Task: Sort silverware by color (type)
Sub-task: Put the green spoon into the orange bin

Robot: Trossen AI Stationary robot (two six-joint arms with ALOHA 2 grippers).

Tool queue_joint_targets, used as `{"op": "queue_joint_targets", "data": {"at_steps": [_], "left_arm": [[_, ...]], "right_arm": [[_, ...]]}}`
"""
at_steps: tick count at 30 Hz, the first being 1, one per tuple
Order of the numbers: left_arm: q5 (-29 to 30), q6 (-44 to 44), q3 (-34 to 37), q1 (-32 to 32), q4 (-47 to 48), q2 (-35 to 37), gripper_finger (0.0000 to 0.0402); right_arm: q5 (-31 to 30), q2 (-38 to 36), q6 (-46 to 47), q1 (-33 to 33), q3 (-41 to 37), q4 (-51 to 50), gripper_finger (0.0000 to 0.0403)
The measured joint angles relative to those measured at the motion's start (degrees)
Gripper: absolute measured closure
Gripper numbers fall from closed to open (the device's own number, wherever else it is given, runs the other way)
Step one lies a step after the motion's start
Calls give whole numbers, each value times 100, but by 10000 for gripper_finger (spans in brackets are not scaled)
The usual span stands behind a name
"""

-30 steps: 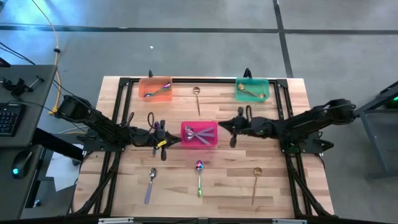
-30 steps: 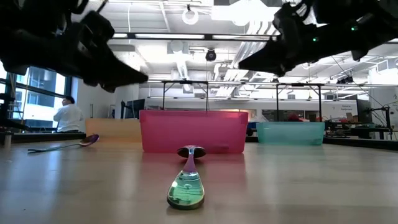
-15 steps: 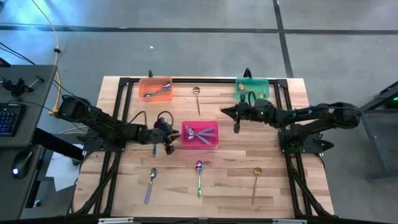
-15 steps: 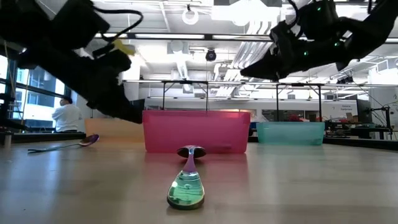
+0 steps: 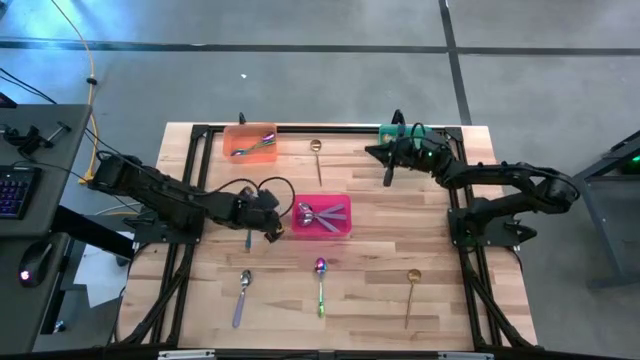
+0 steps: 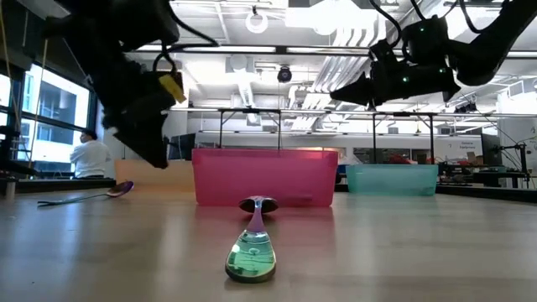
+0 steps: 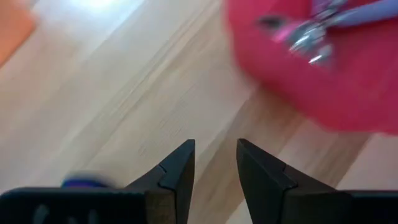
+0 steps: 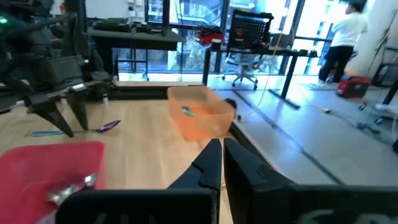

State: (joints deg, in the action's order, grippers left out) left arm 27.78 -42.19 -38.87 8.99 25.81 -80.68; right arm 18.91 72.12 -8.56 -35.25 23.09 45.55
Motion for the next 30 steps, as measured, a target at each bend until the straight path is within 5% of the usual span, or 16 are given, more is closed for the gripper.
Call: {"op": "queue_joint_targets", "data": {"at_steps": [11, 22, 30], "left_arm": [[-628, -1054, -170, -410, 2120, 0, 284], [-972, -1865, 187, -480, 1880, 2, 231], [-1125, -1981, 712, -393, 1141, 47, 235]], "right_arm": [[251, 2, -291, -417, 287, -38, 403], [499, 2, -443, -452, 315, -29, 403], [493, 4, -435, -452, 315, -33, 403]]}}
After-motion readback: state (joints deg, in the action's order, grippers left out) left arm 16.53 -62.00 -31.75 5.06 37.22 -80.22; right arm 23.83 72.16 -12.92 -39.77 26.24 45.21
